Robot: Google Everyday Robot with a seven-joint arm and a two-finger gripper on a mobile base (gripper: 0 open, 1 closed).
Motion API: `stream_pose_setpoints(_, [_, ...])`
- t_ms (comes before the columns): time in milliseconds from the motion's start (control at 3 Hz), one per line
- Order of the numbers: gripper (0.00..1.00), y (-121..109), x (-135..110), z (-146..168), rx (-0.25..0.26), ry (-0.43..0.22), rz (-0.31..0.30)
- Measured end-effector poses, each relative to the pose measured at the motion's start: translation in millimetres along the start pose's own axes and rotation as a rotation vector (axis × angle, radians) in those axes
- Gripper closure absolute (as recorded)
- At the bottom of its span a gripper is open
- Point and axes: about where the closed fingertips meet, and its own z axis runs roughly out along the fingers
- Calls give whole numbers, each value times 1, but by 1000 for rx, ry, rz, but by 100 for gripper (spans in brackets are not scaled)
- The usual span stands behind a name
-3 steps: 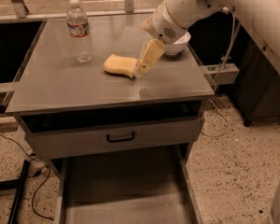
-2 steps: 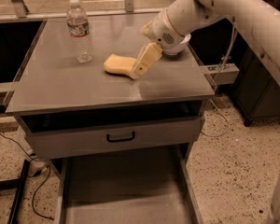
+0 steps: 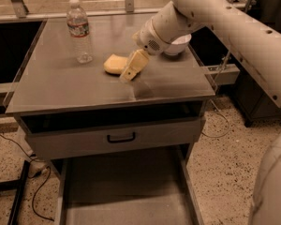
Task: Place sponge into middle drawer
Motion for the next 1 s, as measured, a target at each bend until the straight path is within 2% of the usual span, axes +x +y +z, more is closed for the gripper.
stream_pose_setpoints(333, [0,-9,14,20,-16,20,48])
stream_pose_setpoints(667, [0,2,26,32,-42,-5,99])
stream_pose_setpoints(1000, [0,5,28,33,-48,-5,104])
